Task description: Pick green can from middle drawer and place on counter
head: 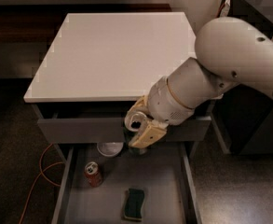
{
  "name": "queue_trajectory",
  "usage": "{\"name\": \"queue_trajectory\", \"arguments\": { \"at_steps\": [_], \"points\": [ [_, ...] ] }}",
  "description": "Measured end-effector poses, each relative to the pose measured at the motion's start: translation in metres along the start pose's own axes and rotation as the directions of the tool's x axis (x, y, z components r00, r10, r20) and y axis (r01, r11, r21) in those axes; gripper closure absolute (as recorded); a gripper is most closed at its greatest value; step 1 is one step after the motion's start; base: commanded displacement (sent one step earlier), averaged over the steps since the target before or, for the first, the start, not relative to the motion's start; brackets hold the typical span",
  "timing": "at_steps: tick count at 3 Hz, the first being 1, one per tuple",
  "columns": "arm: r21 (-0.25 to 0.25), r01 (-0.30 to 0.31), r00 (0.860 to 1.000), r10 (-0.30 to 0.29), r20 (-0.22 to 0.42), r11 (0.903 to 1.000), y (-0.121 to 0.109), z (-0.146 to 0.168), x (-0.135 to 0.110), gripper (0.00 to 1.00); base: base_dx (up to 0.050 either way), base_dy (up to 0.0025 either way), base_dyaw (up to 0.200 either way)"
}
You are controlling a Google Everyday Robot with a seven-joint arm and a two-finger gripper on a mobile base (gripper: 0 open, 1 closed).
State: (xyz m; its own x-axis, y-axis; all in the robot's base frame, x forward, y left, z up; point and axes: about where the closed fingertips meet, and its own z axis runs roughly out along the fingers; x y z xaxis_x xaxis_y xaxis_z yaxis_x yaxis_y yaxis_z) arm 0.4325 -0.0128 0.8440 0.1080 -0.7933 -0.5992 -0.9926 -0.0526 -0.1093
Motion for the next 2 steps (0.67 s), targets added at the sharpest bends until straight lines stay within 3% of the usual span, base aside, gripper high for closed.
{"name": "queue_trajectory", "arguments": {
  "at_steps": [1, 2],
  "points": [
    [0.070, -0.046, 0.997, 0.041, 0.065, 0.9965, -0.0499, -0.0609, -0.0190, 1.00, 0.000, 0.00000, 0.000],
    [0.070, -0.046, 0.997, 0.041, 0.065, 0.9965, -0.0498, -0.0609, -0.0191, 1.00, 0.000, 0.00000, 0.000]
  ]
}}
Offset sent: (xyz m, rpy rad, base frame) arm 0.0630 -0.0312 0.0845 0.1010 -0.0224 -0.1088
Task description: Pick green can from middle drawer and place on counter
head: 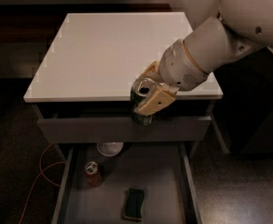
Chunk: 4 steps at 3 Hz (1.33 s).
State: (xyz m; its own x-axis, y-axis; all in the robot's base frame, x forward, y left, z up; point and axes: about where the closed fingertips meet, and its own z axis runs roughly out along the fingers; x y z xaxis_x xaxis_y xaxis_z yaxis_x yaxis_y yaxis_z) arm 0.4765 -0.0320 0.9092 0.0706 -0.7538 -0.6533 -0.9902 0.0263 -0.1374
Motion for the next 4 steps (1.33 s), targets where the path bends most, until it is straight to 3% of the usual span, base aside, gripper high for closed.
{"name": "queue_trajectory", "arguments": {
  "at_steps": [1, 2, 3, 4],
  "points": [
    [-0.011, -0.057, 0.998, 0.057, 0.012, 0.9983, -0.009, -0.008, -0.011, 1.00, 0.000, 0.00000, 0.000],
    [-0.039, -0.152, 0.988, 0.153, 0.025, 0.9876, -0.030, -0.018, -0.023, 1.00, 0.000, 0.00000, 0.000],
    [-0.057, -0.208, 0.976, 0.211, 0.049, 0.9765, -0.044, -0.021, -0.025, 1.00, 0.000, 0.00000, 0.000],
    [-0.056, -0.212, 0.975, 0.214, 0.052, 0.9758, -0.046, -0.022, -0.026, 1.00, 0.050, 0.00002, 0.000]
  ]
}}
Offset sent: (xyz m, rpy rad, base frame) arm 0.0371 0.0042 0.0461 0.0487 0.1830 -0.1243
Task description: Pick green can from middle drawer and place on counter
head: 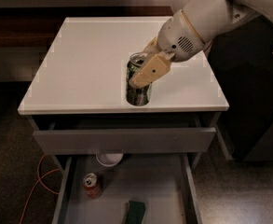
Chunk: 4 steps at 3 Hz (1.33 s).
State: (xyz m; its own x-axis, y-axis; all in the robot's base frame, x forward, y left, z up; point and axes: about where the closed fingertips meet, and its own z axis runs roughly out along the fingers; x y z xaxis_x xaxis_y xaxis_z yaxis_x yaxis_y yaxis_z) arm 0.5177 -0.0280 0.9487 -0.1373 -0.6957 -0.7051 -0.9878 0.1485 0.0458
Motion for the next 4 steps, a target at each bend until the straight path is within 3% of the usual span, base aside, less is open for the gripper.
{"name": "queue_trajectory", "arguments": {
  "at_steps": [1, 2, 3, 4],
  "points": [
    [0.000, 0.000, 1.000, 0.000, 0.000, 1.0000, 0.000, 0.000, 0.000, 1.00, 0.050, -0.00003, 0.001],
    [0.000, 0.000, 1.000, 0.000, 0.000, 1.0000, 0.000, 0.000, 0.000, 1.00, 0.000, 0.00000, 0.000],
    [0.022, -0.017, 1.000, 0.017, -0.019, 0.9996, -0.020, 0.006, 0.000, 1.00, 0.000, 0.00000, 0.000],
    [0.059, -0.072, 0.996, 0.075, -0.043, 0.9957, -0.074, 0.022, 0.000, 1.00, 0.000, 0.00000, 0.000]
  ]
}}
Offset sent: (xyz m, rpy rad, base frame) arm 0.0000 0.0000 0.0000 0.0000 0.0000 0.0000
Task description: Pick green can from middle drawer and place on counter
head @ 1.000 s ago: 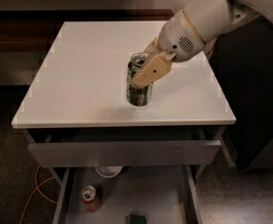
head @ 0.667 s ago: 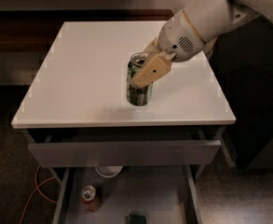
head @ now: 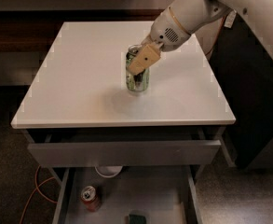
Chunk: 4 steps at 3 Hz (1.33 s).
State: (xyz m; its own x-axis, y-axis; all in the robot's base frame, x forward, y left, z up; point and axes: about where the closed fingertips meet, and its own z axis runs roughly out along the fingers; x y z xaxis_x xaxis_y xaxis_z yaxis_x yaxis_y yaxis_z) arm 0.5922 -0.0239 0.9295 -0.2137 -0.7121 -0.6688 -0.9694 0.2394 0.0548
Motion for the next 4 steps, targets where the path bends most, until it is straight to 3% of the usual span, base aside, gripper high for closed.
{"name": "queue_trajectory", "arguments": {
  "at_steps": [1, 2, 4],
  "points": [
    [0.019, -0.039, 0.999, 0.039, -0.007, 0.9991, -0.031, 0.011, 0.002, 1.00, 0.000, 0.00000, 0.000],
    [0.053, -0.061, 0.998, 0.061, 0.001, 0.9968, -0.048, 0.016, 0.005, 0.82, 0.000, 0.00000, 0.000],
    [0.050, -0.063, 0.998, 0.063, 0.001, 0.9968, -0.050, 0.022, 0.004, 0.37, 0.000, 0.00000, 0.000]
  ]
}}
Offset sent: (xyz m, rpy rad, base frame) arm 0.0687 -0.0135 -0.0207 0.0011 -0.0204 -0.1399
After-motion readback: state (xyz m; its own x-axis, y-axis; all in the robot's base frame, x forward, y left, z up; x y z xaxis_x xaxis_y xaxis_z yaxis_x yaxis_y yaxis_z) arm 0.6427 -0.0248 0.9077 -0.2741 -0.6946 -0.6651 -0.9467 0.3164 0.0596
